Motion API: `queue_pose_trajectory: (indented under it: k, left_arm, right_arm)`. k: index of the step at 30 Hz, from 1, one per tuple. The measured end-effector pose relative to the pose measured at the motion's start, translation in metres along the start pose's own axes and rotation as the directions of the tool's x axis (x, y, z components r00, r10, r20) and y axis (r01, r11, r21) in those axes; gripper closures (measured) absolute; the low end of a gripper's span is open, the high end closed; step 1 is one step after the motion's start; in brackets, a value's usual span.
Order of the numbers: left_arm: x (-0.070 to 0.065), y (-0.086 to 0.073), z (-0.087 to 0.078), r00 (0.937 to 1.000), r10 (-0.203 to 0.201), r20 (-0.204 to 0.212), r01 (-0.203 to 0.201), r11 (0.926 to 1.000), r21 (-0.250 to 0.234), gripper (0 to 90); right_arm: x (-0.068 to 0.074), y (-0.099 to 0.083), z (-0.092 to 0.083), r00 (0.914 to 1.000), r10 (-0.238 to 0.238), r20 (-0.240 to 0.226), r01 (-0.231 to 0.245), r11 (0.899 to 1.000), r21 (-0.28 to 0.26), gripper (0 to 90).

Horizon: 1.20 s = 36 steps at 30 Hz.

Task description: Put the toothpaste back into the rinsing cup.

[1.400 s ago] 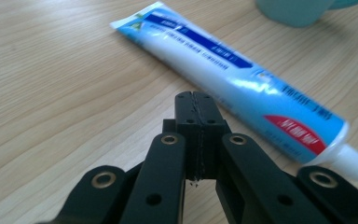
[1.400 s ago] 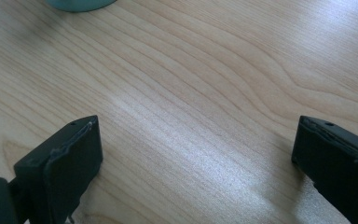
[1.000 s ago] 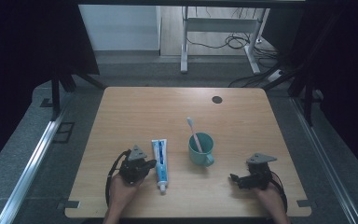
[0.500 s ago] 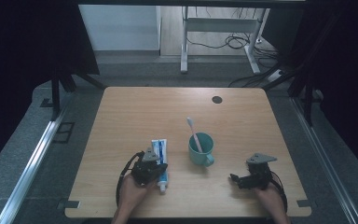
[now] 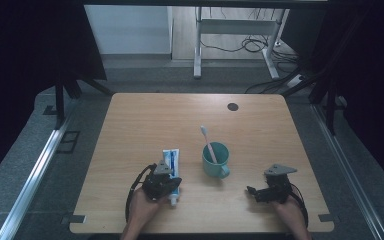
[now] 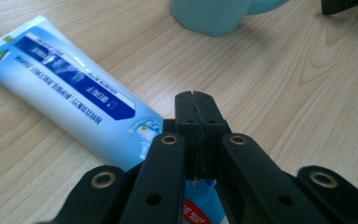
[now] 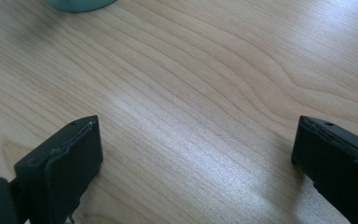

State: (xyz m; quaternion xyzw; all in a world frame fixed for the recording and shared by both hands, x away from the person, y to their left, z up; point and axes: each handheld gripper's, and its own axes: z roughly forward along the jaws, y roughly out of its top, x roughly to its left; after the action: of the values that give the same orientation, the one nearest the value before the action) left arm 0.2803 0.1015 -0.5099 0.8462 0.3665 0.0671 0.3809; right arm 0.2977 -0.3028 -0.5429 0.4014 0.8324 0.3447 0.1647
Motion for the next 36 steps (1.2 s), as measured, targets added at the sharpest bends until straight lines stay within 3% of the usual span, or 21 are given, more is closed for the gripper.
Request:
queue_pose_trajectory:
  k: [20, 27, 36]
  left_arm:
    - [-0.0041, 0.0009, 0.0015, 0.9989, 0.038, -0.027, -0.036, 0.9978, 0.056, 89.4]
    - [0.0031, -0.0054, 0.0003, 0.9980, 0.026, -0.058, -0.021, 0.9966, 0.080, 89.4]
    - [0.0048, -0.0053, -0.0030, 0.9978, 0.025, -0.061, -0.020, 0.9971, 0.073, 87.0]
  right_arm:
    - [-0.0001, 0.0001, 0.0001, 1.0000, 0.001, 0.002, -0.001, 1.000, 0.000, 1.7]
    - [0.0000, 0.0001, 0.0001, 1.0000, 0.001, 0.002, -0.001, 1.000, 0.000, 1.7]
    - [0.0000, 0.0001, 0.0001, 1.0000, 0.001, 0.002, -0.001, 1.000, 0.000, 1.7]
